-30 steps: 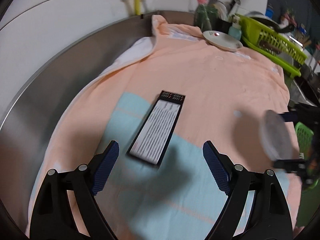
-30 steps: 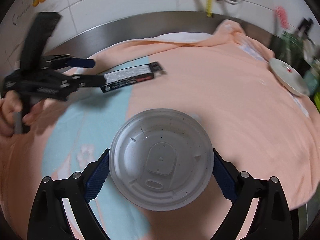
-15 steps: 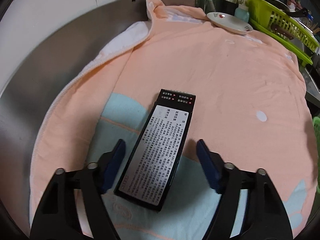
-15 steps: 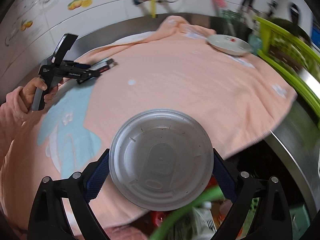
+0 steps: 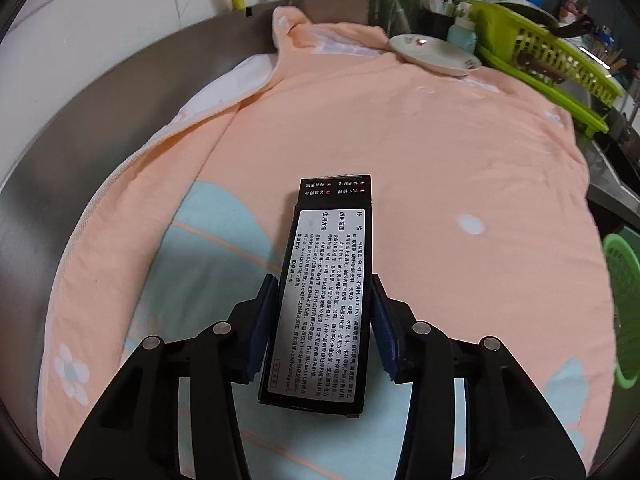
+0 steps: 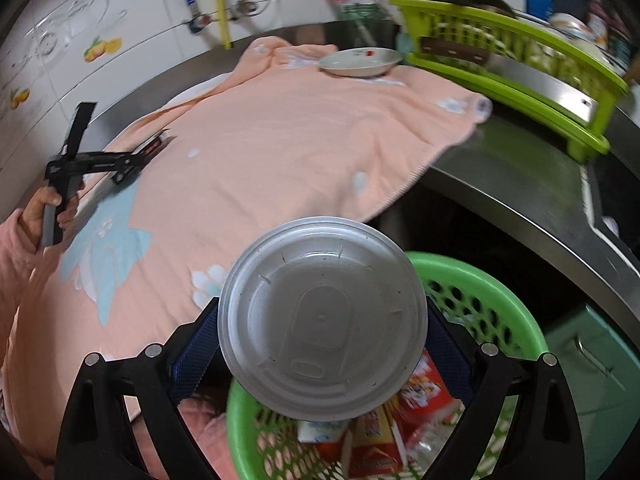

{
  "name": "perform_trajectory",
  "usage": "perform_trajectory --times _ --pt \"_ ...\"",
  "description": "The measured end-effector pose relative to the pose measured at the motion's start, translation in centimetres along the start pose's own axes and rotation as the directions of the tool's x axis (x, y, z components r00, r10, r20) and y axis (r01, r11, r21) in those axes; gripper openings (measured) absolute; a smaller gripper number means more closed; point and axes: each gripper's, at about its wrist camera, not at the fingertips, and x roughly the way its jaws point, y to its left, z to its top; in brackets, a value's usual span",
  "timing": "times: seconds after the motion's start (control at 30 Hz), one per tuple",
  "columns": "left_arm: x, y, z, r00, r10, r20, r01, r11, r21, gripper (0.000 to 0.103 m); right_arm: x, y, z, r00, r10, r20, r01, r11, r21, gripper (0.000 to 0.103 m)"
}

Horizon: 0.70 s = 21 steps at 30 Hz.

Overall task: Collect trash
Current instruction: 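Grasp the black printed box with the left tool while the right tool carries the lid to the basket, then drop the white lid into the green basket from the right tool while the left tool drops the black box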

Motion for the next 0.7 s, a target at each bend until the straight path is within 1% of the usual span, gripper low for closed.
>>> perform_trajectory --times 0.13,0.27,0.37,0.5,0.7 --pt "-2.2 -2.3 -0.5 0.999 -0.037 0.033 0.037 0.999 0.02 0.045 -1.1 -1.9 -1.7 1.0 -0.02 -0.005 0.021 0.999 0.04 0.091" --pt "-4.4 -5.8 -1.0 0.994 -0.09 0.063 0.087 0.995 0.057 0.045 -1.5 -3.8 -3.3 0.999 -0.041 -0.019 0.043 0.996 0.076 0.091" --pt "-5.8 -8.9 -1.4 0.988 -0.132 0.078 0.125 0.988 0.093 0.045 -1.4 -5.3 -4.5 0.999 -0.037 -0.033 0.041 0.992 0.122 0.091" --pt "-7.5 -13.8 -2.4 0.977 -0.197 0.087 0.182 0.972 0.151 0.045 -1.1 -6.7 -6.0 0.998 -0.03 -0.054 0.038 0.986 0.161 0.092" --pt "-8.8 -20.3 -3.5 0.957 -0.279 0.075 0.258 0.942 0.217 0.045 -1.7 -8.1 -7.1 0.999 -0.012 -0.039 0.02 0.98 0.198 0.093"
